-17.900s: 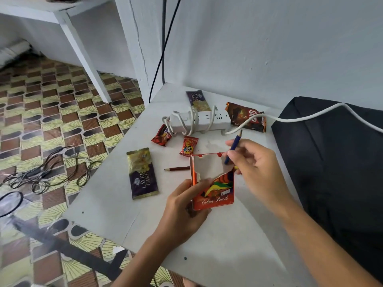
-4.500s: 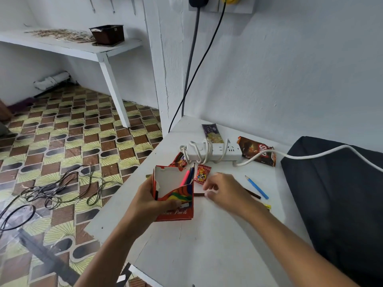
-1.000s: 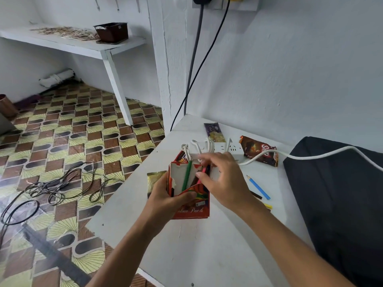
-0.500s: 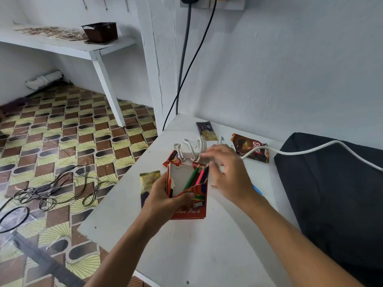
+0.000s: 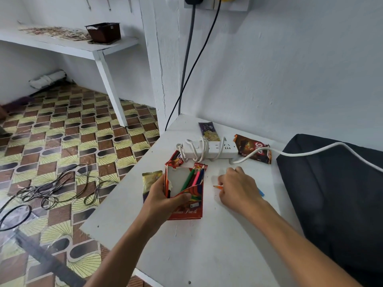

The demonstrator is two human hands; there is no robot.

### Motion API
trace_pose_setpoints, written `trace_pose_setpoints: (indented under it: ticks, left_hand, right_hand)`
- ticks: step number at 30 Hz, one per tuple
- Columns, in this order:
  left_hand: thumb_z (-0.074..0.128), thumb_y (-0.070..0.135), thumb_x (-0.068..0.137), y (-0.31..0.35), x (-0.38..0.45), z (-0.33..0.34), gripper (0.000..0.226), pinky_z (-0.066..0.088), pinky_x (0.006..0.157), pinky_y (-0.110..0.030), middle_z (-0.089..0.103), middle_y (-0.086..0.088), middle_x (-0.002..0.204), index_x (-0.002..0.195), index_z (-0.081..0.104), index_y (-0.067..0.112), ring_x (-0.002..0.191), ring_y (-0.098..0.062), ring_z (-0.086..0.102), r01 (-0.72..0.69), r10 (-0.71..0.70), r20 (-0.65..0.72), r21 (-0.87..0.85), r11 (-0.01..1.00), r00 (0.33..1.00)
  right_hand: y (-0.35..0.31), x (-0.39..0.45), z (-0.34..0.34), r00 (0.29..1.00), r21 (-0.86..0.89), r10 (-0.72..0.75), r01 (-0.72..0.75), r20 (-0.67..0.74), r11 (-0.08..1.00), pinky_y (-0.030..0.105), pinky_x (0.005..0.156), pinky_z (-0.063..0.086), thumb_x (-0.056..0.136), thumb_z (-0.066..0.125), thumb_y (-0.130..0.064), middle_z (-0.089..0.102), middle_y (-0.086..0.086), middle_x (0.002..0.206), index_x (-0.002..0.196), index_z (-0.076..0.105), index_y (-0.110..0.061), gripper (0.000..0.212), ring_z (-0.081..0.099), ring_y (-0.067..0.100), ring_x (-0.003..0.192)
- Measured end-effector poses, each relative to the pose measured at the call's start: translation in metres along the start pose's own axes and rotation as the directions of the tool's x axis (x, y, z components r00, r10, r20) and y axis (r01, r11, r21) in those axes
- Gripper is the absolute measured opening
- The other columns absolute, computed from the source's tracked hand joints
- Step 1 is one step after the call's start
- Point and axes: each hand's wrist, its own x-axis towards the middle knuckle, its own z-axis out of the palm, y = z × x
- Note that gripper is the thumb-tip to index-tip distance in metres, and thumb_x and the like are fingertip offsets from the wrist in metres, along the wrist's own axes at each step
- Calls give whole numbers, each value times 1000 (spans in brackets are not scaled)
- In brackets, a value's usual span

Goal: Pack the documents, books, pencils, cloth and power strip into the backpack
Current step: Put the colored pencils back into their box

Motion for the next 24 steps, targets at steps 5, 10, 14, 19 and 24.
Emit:
trace_pose_setpoints:
  ticks: [5,10,14,19,24]
  left_hand:
    - [79,27,58,1,-2,1,75,60,77,-41,65,-6,110,126,46,26,89,-21,72,1,-1,-3,1,1000,1000]
    - [80,22,64,0,-2,2,71,60,77,-38,65,-1,107,126,45,27,89,-18,72,6,-5,-7,20,1000,1000]
    - [82,27,62,-2,-2,4,74,60,79,-40,66,-2,109,128,47,24,91,-19,71,10,-10,9,52,999,1000]
    - [80,14,71,-1,-5,9,52,60,77,-35,69,-2,103,110,51,32,88,-18,72,-16,15,46,39,999,999]
    - [84,19,68,5,-7,8,60,59,79,-36,70,-3,103,119,51,24,90,-20,72,-35,34,48,14,999,998]
  right_hand:
    - [-5,3,14,996,23,-25,27,-84,999,26,75,43,96,49,-15,55,5,116,119,58,-11,25,48,20,107]
    - [-9,6,1,835,575,136,240,-534,782,20,64,51,93,57,-8,61,0,83,109,58,-8,16,56,8,69]
    - [-18,5,-24,841,864,289,343,-457,368,21,58,53,92,56,1,65,6,77,115,55,-11,26,64,14,66]
    - [-27,8,-21,948,927,166,213,-273,309,20,61,53,87,65,-6,71,5,79,99,64,-12,13,68,11,72]
    - [-30,9,-6,941,739,93,191,-325,646,5,77,37,82,72,-28,62,-5,103,100,73,-21,20,49,0,97]
